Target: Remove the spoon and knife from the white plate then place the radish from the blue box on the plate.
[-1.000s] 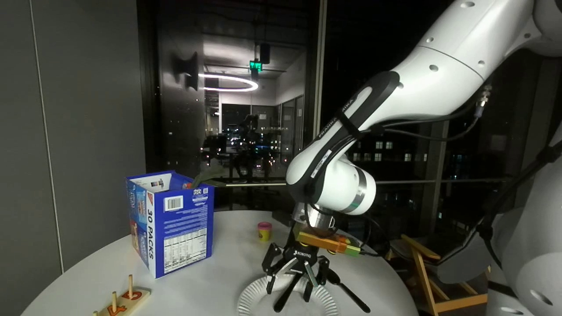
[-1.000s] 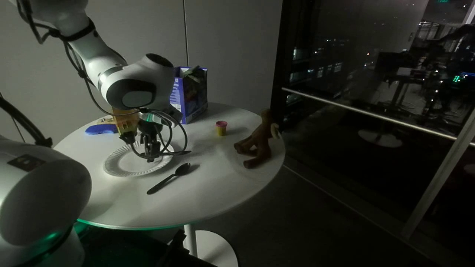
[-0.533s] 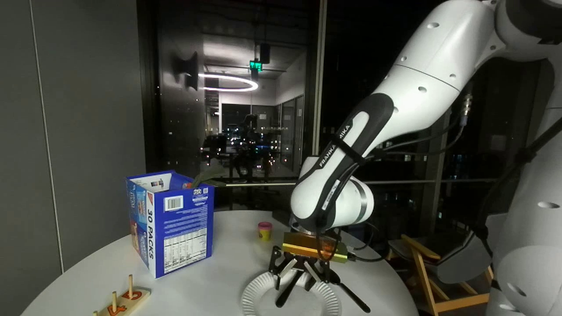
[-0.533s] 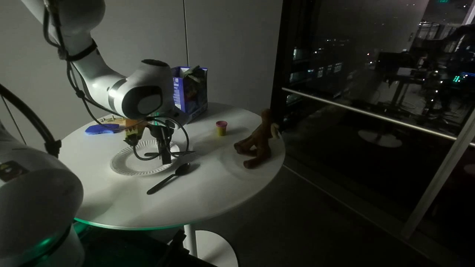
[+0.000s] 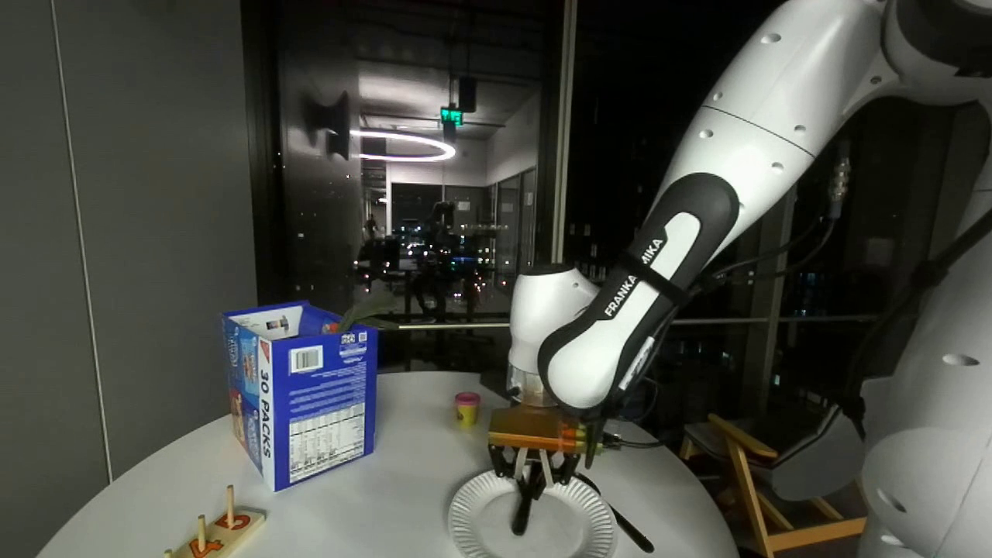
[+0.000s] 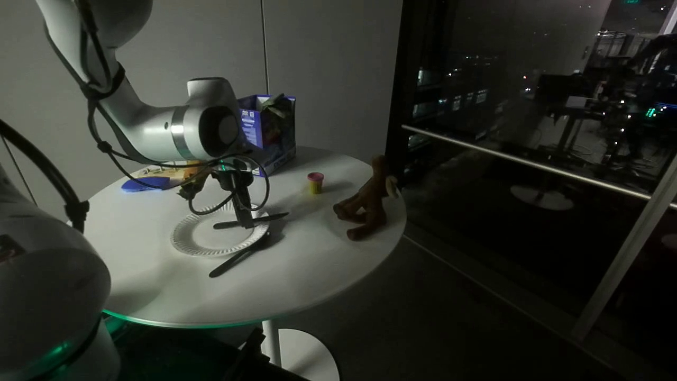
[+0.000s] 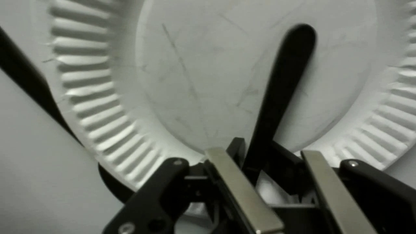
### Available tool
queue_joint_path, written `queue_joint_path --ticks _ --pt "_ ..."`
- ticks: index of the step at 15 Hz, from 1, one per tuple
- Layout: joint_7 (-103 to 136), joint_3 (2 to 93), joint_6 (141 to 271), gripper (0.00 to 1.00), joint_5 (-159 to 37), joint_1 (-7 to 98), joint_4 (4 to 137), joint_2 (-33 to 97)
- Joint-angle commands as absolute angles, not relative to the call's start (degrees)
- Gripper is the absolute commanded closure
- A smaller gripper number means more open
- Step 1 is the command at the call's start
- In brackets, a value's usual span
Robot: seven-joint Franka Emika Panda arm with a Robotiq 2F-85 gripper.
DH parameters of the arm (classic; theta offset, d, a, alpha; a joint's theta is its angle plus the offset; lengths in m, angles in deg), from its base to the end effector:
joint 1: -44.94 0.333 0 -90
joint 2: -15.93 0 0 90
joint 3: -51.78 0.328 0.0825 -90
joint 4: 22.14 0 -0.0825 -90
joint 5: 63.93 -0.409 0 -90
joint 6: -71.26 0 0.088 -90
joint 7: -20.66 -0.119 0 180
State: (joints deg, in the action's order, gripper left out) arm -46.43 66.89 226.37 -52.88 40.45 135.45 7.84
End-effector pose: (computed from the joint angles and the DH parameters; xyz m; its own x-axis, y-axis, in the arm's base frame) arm 0.4052 0.0775 0.2466 0.6767 -0.7203 0.1524 -0.7265 -0.6869 -0.0204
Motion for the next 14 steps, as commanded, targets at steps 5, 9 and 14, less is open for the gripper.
queue_joint_path --ticks 5,9,14 --pt "-52.8 66.0 220.1 0.91 -41.1 41.9 135.4 6.0" --pt "-45.8 65.0 220.3 0.91 -39.8 43.6 135.4 6.9" --pt "-39.5 64.9 217.6 0.91 -36.7 44.0 135.3 6.3"
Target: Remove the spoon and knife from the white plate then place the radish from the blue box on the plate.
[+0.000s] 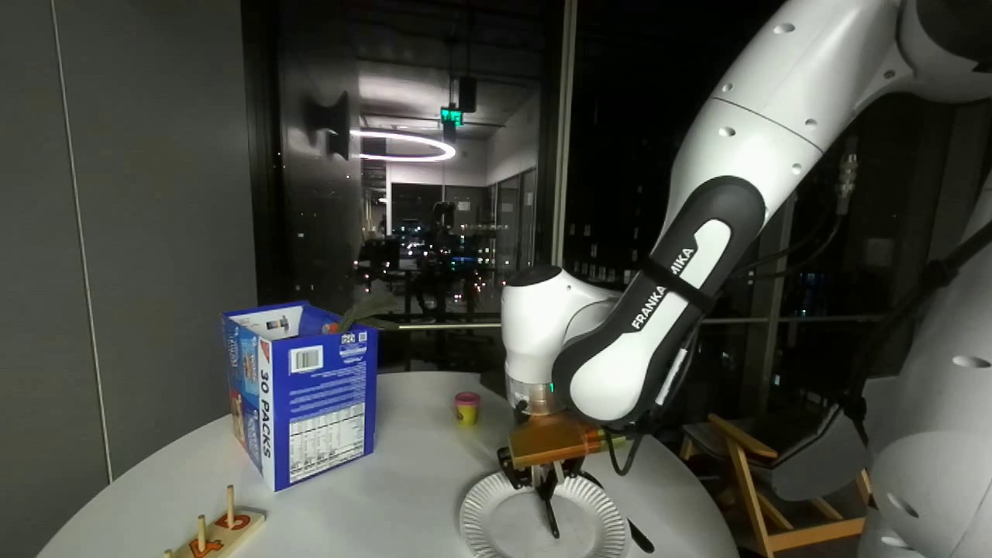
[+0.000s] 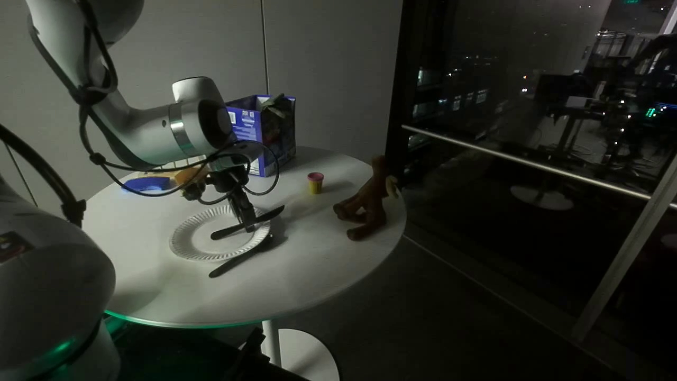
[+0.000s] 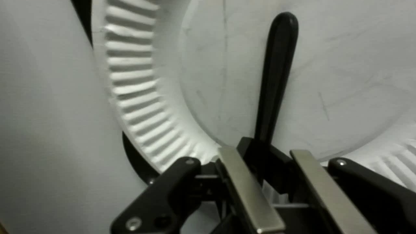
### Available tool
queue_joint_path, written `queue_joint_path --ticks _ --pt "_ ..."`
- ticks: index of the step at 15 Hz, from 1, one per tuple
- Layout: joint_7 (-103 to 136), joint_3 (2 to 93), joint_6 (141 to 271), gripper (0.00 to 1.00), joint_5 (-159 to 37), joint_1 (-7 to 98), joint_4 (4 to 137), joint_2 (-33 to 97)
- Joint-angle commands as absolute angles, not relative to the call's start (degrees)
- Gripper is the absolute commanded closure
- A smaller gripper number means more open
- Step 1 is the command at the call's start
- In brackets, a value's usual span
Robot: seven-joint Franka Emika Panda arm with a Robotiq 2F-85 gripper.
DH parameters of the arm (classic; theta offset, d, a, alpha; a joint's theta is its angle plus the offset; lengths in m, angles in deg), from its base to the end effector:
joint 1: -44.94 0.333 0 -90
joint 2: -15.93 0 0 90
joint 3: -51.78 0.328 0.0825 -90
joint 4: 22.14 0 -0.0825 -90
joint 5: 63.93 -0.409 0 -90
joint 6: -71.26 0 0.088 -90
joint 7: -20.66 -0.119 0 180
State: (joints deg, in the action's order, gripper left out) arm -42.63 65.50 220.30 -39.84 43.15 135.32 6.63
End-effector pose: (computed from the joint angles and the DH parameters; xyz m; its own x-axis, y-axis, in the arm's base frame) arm 0.3937 0.0845 0.2458 0.8487 -0.4882 0.2033 -0.5196 -0.8413 0.1490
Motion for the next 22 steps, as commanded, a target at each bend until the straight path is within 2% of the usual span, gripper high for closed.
queue_joint_path --ticks 1,5,9,10,13,16,18,22 --pt "-38.9 65.0 216.8 0.90 -34.9 43.8 135.2 6.0" --pt "-37.9 64.5 219.7 0.91 -29.9 44.0 135.1 6.4" --pt "-25.4 62.4 230.8 0.91 -35.3 46.2 135.4 10.1" --pt "-19.2 56.2 229.5 0.91 -37.6 50.7 130.0 12.3" --pt "-6.7 49.2 231.2 0.91 -47.2 59.5 128.5 12.8" --pt "6.8 44.2 223.3 0.91 -59.9 67.4 125.3 8.9" --pt "15.8 39.9 213.7 0.91 -66.3 72.3 121.7 5.9" --pt "32.2 33.0 195.5 0.91 -71.6 74.4 112.1 5.9"
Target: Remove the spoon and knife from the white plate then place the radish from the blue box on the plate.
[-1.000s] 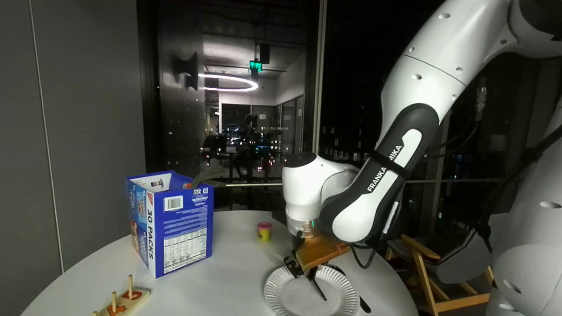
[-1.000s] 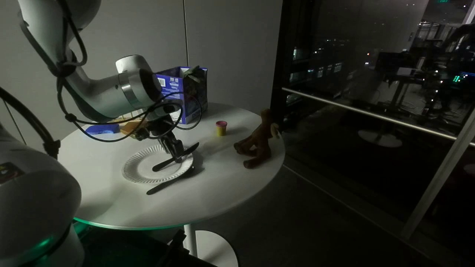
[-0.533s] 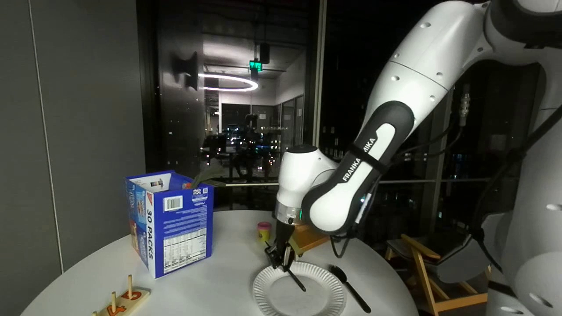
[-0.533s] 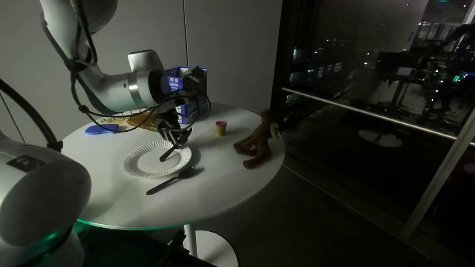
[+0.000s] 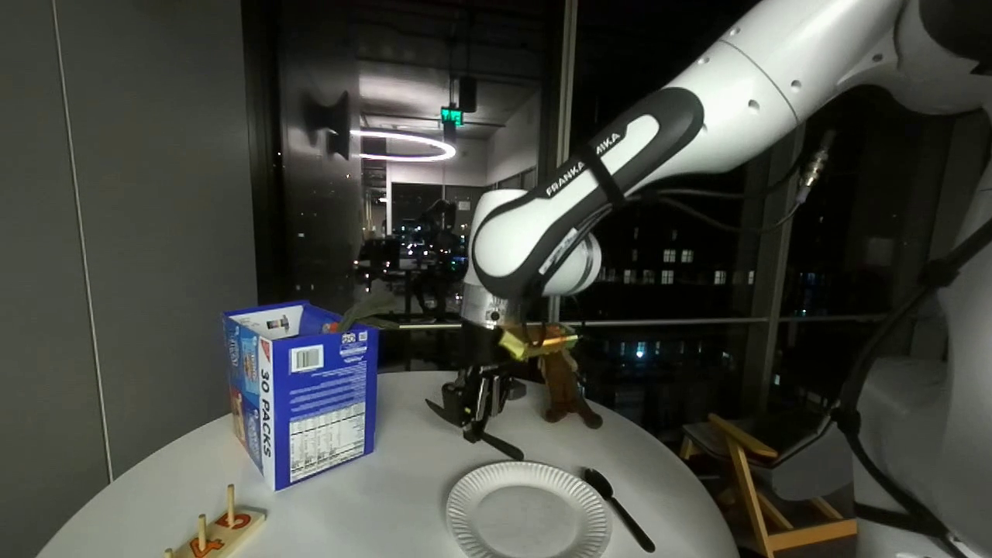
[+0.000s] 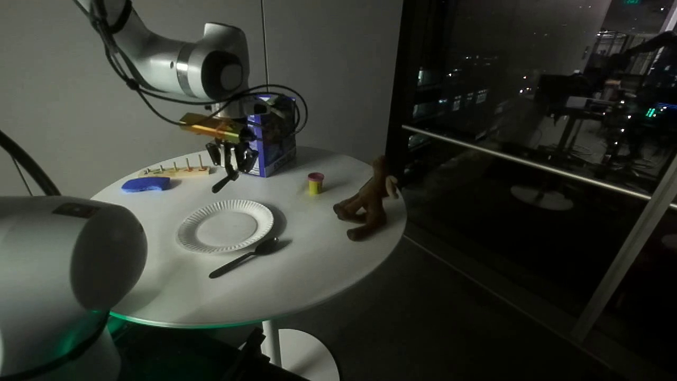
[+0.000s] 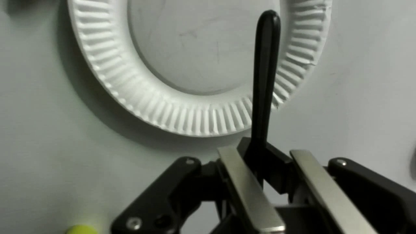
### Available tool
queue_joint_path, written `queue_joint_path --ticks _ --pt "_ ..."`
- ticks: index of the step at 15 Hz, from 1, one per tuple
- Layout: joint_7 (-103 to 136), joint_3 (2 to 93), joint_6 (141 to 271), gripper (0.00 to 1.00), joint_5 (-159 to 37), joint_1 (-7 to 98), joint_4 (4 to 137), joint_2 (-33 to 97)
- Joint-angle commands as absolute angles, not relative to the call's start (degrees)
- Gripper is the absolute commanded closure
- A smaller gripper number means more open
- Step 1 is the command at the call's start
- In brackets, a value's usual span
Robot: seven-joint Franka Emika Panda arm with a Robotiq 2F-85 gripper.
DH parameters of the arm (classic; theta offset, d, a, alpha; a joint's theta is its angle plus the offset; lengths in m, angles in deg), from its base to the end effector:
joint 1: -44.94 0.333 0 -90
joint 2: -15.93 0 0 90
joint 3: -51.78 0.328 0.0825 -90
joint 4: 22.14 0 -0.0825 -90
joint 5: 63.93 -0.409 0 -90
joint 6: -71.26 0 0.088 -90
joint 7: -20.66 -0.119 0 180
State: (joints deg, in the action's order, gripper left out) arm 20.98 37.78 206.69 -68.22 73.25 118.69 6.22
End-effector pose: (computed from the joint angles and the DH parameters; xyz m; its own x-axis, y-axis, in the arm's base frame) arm 0.4695 0.1224 0.3490 0.9774 0.2007 0.0670 0.2065 -0.9737 -0.0964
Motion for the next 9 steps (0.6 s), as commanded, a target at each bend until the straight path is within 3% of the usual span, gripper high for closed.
queue_joint_path --ticks 1,4,5,9 --pt "36.4 31.8 190.7 0.91 -72.0 73.5 109.0 6.7" --pt "48.2 27.3 176.9 0.91 -72.4 73.1 97.6 11.6" --pt "51.2 35.1 172.5 0.91 -73.5 63.7 94.5 13.0" --pt "51.6 42.0 170.0 0.91 -77.2 56.5 83.3 24.9"
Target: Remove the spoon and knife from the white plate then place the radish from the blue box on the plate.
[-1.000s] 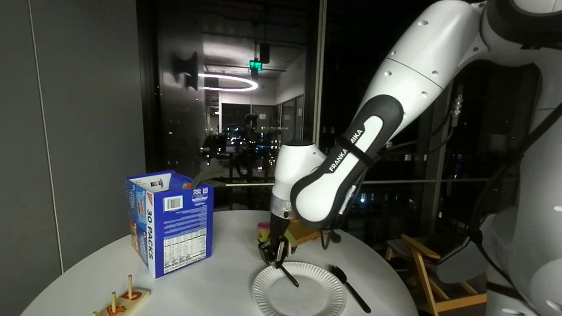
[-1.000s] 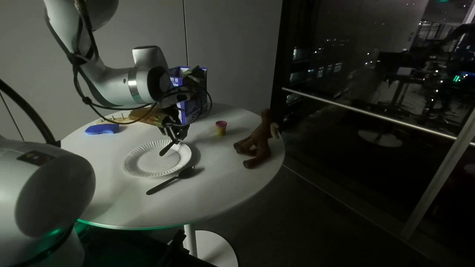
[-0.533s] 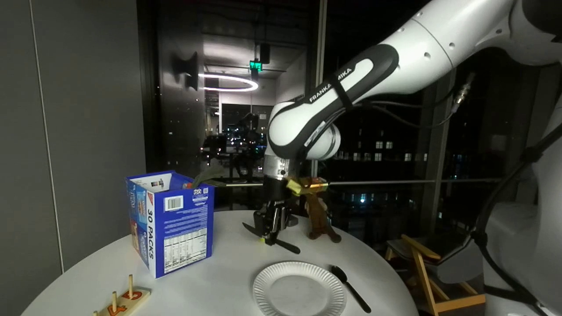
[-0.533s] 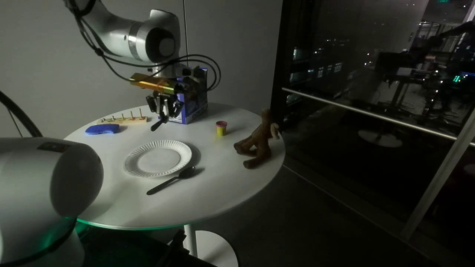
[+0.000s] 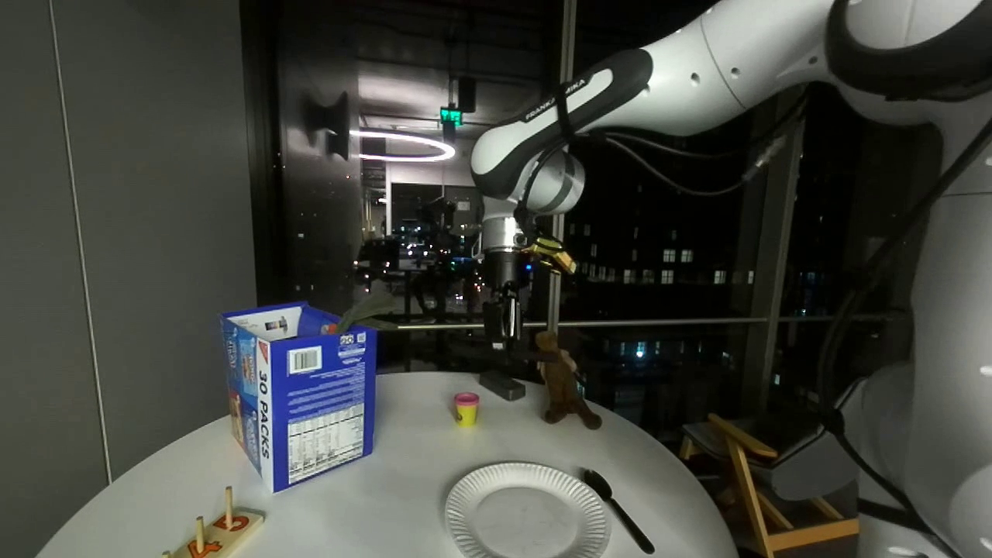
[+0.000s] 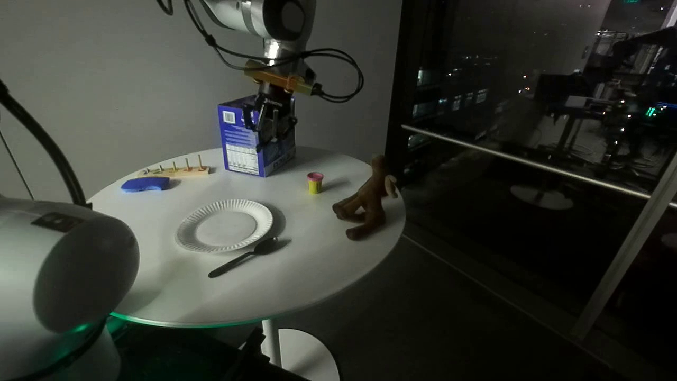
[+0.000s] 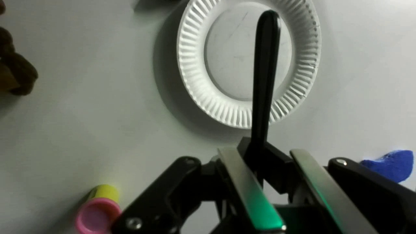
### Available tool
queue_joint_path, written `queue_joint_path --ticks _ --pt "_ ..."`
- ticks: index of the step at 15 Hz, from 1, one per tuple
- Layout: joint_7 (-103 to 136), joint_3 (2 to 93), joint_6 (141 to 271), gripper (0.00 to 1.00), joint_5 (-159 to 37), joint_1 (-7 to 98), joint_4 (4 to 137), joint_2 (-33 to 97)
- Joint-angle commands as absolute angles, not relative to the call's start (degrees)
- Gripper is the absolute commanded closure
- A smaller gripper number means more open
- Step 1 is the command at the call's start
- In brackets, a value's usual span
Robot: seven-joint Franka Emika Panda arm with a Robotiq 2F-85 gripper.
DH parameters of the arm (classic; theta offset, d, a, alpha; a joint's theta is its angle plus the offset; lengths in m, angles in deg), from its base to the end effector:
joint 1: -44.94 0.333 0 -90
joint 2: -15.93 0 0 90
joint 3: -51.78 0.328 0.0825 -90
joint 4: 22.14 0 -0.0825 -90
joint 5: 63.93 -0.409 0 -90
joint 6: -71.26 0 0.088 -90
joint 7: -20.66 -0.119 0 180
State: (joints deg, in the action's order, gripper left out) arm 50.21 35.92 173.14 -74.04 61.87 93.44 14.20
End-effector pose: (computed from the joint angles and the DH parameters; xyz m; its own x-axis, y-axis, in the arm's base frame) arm 0.5417 0.0266 0.4397 0.8761 0.4715 -0.1011 0.4361 -0.8642 -0.2511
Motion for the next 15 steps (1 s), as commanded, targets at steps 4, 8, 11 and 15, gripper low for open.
queue_joint_path --ticks 4,8,11,15 --pt "42.2 49.5 171.5 0.91 -76.9 52.5 78.2 33.5" --pt "30.3 53.1 169.2 0.91 -77.6 51.1 74.2 37.6" --pt "20.5 54.0 170.2 0.91 -79.6 51.1 73.5 38.4" --pt "9.6 53.6 177.0 0.91 -79.4 52.0 73.5 39.2"
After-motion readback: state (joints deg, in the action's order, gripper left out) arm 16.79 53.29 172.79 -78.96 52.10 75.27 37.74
